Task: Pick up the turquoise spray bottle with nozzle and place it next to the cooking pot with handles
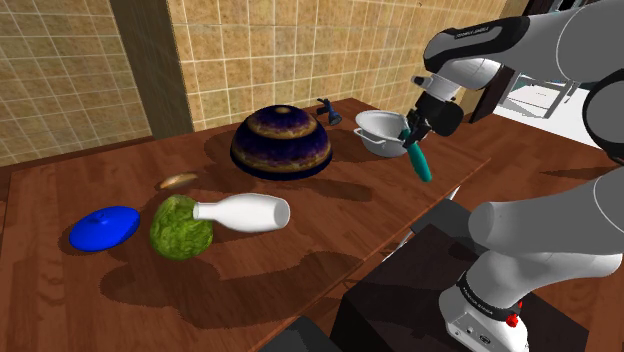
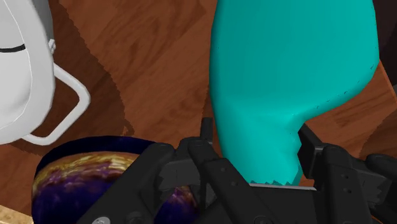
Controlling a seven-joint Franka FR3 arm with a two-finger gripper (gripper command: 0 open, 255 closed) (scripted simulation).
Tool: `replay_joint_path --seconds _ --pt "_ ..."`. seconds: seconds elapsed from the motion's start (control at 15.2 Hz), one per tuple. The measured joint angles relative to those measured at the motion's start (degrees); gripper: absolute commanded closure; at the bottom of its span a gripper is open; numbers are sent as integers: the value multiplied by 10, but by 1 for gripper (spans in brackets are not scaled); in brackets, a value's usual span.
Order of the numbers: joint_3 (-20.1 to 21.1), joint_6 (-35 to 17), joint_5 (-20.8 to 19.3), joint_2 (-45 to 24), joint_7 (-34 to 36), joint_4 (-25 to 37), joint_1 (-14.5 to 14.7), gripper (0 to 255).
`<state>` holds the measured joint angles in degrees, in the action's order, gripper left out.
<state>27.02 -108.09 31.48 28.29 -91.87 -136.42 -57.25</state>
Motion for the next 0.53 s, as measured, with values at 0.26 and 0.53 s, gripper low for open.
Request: replay_joint_path --seconds 0.26,0.53 --pt "7 -31 7 -6 -10 -26 2 255" --pt "15 -64 14 -18 -19 -48 3 255"
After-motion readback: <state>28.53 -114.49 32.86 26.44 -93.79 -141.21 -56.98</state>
